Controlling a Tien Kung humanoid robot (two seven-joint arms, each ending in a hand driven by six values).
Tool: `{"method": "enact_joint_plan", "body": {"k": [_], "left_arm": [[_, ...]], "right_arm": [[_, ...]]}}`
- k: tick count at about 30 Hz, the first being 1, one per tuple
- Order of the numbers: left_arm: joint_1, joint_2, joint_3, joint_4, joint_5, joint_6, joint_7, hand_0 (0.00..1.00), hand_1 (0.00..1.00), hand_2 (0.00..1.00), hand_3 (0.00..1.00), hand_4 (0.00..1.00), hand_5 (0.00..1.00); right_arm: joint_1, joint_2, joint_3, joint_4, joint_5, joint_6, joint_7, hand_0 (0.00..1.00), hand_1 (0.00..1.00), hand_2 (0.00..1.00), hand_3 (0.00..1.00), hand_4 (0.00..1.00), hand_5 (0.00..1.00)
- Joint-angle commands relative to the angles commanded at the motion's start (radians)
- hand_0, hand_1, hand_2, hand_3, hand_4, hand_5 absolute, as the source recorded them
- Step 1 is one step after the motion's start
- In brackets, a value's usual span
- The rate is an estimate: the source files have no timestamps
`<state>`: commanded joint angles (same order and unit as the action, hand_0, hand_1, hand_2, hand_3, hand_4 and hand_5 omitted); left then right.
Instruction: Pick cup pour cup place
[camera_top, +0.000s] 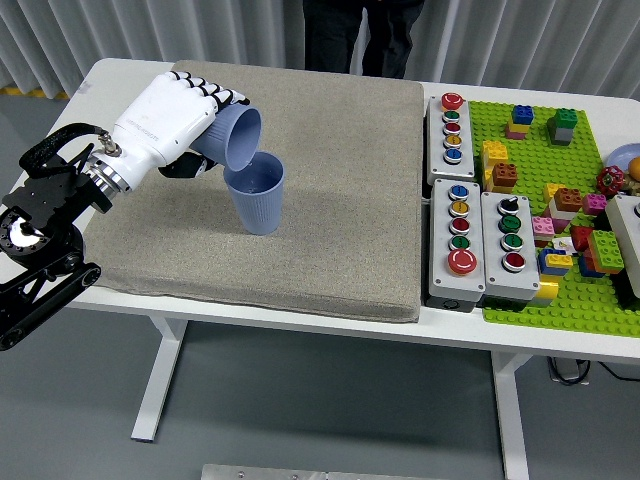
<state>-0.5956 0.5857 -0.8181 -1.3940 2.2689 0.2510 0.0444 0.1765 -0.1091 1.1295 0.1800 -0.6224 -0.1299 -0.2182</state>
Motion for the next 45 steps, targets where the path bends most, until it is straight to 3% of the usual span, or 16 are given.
{"method": "enact_joint_plan", "body": {"k": [16, 26, 32, 37, 40, 45], "left_arm": [[-0.012, 0.001, 0.012, -0.002, 0.0, 0.012, 0.005, 0.531, 0.542, 0.55, 0.543, 0.683, 0.014], [-0.048, 0.027, 0.068, -0.003, 0.0, 0.021, 0.022, 0.532, 0.542, 0.549, 0.543, 0.683, 0.013], [-0.033, 0.015, 0.039, 0.011, -0.009, 0.035, 0.018, 0.532, 0.542, 0.549, 0.543, 0.683, 0.012], [0.012, 0.007, -0.02, 0.045, -0.198, 0.096, -0.034, 0.53, 0.541, 0.549, 0.543, 0.681, 0.012], [0.057, -0.023, -0.073, 0.066, -0.321, 0.143, -0.103, 0.531, 0.545, 0.549, 0.543, 0.683, 0.012], [0.108, -0.071, -0.142, 0.09, -0.529, 0.12, -0.182, 0.534, 0.55, 0.555, 0.548, 0.678, 0.015]], "right_arm": [[0.006, -0.001, -0.003, 0.0, 0.009, -0.001, 0.001, 0.723, 0.689, 0.74, 0.699, 0.329, 0.298], [0.006, -0.001, -0.005, 0.0, 0.012, -0.001, 0.002, 0.723, 0.689, 0.74, 0.699, 0.329, 0.297], [0.005, 0.0, -0.002, 0.0, 0.007, -0.001, 0.001, 0.723, 0.689, 0.739, 0.699, 0.328, 0.295], [0.003, 0.0, 0.0, 0.0, 0.005, -0.001, 0.0, 0.724, 0.689, 0.738, 0.699, 0.326, 0.297], [-0.001, 0.001, 0.004, 0.0, -0.005, 0.0, -0.002, 0.723, 0.689, 0.738, 0.699, 0.326, 0.288], [-0.006, 0.002, 0.01, 0.0, -0.017, 0.001, -0.006, 0.722, 0.689, 0.737, 0.698, 0.323, 0.285]]}}
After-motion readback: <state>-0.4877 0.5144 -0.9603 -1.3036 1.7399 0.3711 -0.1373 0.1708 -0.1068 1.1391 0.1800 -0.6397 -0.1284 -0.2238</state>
